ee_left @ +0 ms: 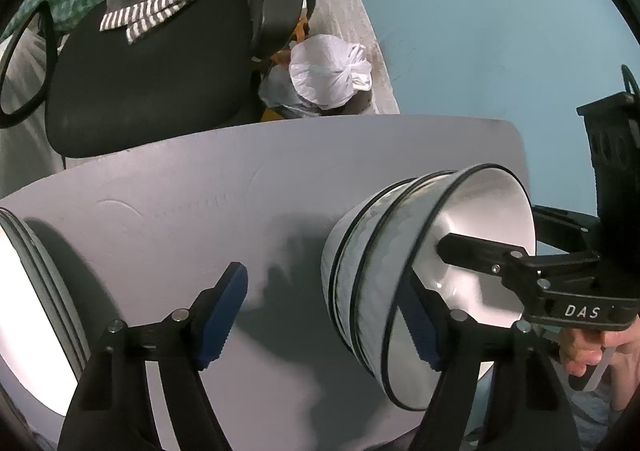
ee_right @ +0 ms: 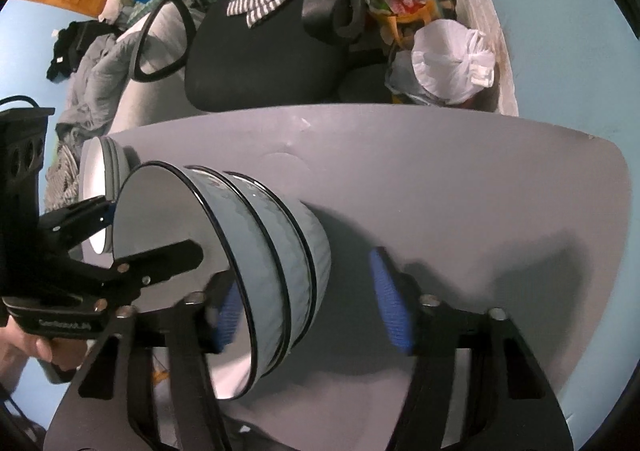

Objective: Organize plates and bowls

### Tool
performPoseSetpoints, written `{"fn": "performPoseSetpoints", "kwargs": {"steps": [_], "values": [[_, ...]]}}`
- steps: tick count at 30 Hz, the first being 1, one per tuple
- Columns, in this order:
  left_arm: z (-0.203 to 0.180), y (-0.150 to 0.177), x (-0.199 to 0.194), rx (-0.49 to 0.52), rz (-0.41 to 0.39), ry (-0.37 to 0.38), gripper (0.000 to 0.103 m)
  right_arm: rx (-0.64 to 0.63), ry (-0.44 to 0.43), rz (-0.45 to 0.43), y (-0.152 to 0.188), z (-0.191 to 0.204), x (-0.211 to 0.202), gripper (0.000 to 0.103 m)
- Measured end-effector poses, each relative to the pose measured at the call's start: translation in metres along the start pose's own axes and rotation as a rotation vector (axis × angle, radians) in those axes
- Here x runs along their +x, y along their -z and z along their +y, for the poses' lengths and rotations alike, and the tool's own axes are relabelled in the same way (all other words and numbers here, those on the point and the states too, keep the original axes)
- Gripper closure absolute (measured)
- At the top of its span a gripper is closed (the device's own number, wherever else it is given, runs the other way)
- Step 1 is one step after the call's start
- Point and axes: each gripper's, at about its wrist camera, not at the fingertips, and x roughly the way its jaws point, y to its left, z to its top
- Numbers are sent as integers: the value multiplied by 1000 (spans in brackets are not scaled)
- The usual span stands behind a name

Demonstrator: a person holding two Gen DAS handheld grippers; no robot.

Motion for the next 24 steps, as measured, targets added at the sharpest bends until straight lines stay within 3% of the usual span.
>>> {"fn": "performPoseSetpoints", "kwargs": {"steps": [6,14,24], "values": [[1,-4,4,-10,10,39,29,-5,-37,12,-3,1,1,60],[4,-7,8,-37,56,174,50,24,-90,35,-5,-1,4,67],[1,3,5,42,100,187,65,39,-81,42,1,-1,4,67]]}}
